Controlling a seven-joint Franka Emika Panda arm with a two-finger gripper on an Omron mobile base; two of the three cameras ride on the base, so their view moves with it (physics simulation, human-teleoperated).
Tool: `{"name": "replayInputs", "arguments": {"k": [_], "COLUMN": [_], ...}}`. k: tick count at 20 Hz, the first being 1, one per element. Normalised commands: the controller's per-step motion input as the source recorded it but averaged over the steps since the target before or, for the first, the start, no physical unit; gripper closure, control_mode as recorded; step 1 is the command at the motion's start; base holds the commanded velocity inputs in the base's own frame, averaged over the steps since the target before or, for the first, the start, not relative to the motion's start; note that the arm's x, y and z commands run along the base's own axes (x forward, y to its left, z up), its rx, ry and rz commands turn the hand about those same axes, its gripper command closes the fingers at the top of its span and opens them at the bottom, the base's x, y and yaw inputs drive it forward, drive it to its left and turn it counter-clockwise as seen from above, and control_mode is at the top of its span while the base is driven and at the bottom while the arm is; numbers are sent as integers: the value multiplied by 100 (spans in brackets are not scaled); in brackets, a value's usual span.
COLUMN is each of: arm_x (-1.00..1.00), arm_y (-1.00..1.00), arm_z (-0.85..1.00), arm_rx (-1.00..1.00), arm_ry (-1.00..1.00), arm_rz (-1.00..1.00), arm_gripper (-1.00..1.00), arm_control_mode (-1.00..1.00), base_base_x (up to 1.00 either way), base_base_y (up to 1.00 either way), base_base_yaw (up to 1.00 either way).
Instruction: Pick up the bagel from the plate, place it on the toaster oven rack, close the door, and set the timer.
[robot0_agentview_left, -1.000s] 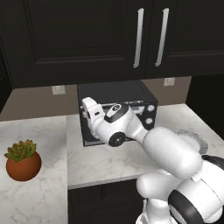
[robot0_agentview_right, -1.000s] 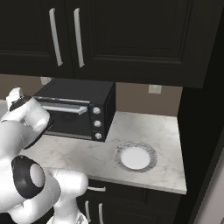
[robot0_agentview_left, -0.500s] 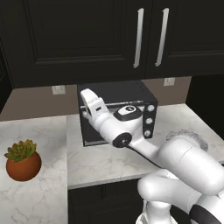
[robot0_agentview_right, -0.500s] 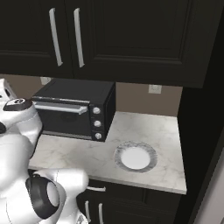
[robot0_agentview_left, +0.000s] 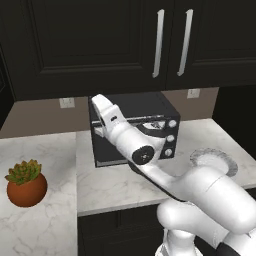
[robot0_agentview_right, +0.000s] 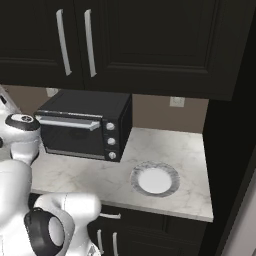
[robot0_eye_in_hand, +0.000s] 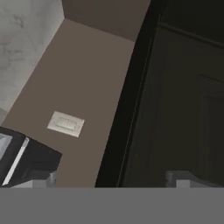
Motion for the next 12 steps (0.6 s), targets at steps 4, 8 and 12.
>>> {"name": "replayInputs", "arguments": {"k": [4,8,12], "arm_x": [-97,-100,-89], "arm_y": [-19,-36,-28], "arm_z": [9,18,75], "arm_rx": [9,14,17], "arm_ry": [19,22,11], "arm_rz": [-2,-8,-14], "arm_gripper": [-100,-100,-100], "arm_control_mode": [-100,-100,-100], "base_base_x": [0,0,0], "base_base_y": [0,0,0], "base_base_yaw": [0,0,0]}}
